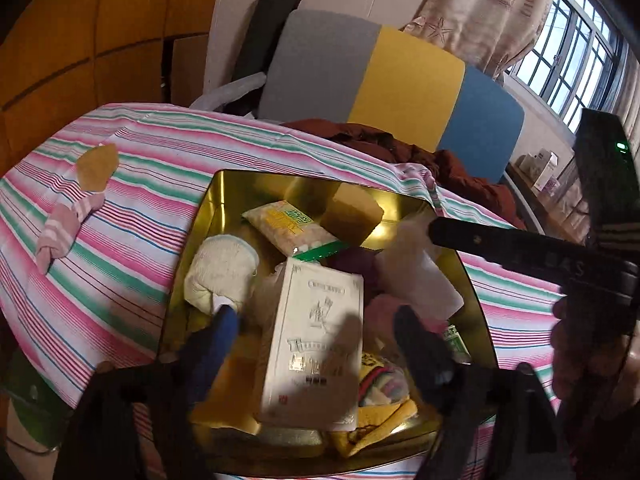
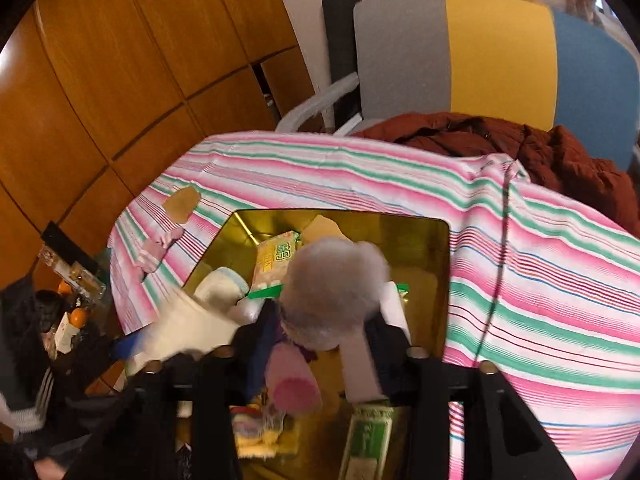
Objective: Organize objects
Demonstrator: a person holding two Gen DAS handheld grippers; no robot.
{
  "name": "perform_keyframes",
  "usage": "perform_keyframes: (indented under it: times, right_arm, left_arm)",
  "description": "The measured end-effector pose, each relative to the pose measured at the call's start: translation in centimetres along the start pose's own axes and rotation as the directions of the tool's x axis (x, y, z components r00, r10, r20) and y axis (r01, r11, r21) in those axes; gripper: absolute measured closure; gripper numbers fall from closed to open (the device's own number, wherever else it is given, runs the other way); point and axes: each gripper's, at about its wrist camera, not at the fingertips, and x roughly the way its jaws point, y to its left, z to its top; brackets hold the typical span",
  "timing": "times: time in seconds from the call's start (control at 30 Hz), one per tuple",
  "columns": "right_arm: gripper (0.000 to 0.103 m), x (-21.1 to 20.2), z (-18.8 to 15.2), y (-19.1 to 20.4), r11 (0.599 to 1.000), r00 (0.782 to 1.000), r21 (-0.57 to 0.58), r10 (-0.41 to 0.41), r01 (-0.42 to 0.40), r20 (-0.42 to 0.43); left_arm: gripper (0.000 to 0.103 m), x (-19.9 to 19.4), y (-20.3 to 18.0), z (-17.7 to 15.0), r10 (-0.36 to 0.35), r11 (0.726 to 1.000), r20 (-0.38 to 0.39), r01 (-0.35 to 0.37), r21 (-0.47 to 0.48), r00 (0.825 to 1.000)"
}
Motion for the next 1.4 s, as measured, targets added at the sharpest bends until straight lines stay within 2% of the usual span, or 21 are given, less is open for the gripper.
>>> perform_keyframes:
  times: [0.07,0.27,0.43,0.77,0.93,1.0,1.17,1.27,1.4]
  right_arm:
    - [0.037,1.0,0.3,-0.1,1.000,1.000,0.011,-0.004,0.004,-0.005]
    - [0.036,1.5,-0.3,-0.6,0.999,1.000,0.042,-0.012,0.012,-0.017]
    - [0.028,0.2,-1.8,-0.5,0.996,0.997,0.039,-0.078,0.077,0.017]
    - [0.013,-3.9,-4.8,1.6,0.969,0.958,0.024,-0.245,0.244,0.149]
    - [0.012,-4.7,-7.3,1.9,0.962,0.950,0.050,-0.272,0.268,0.152]
    - [0.012,-5.1,-8.3,1.9,0.958,0.945,0.059,-0.286,0.280,0.157]
    - [0.012,-5.3,-9.5,1.9,0.959,0.947,0.073,-0.281,0.273,0.154]
    - [0.012,-5.3,-9.8,2.1,0.961,0.949,0.073,-0.275,0.266,0.152]
    - [0.012,-5.2,-10.0,2.5,0.964,0.952,0.060,-0.266,0.259,0.152]
  left_arm:
    - [0.019,0.0,0.0,0.0,0.002,1.000,0.003,-0.002,0.002,1.000]
    - [0.019,-1.0,-0.1,-0.1,0.073,0.997,0.039,-0.073,0.022,0.997]
    - [0.019,-2.7,-0.4,0.0,0.125,0.991,0.092,-0.128,0.034,0.988]
    - [0.019,-5.5,-0.5,-0.4,0.232,0.972,0.154,-0.235,0.000,0.960]
    - [0.019,-6.9,-0.6,-1.6,0.275,0.961,0.204,-0.274,-0.032,0.940]
    - [0.020,-7.3,-0.9,-2.0,0.304,0.950,0.241,-0.311,-0.014,0.921]
    - [0.023,-8.5,-1.2,-2.8,0.288,0.951,0.310,-0.308,0.017,0.906]
    - [0.026,-9.0,-1.3,-2.9,0.295,0.947,0.346,-0.319,0.016,0.891]
    - [0.026,-9.1,-1.0,-2.9,0.291,0.951,0.337,-0.310,0.001,0.895]
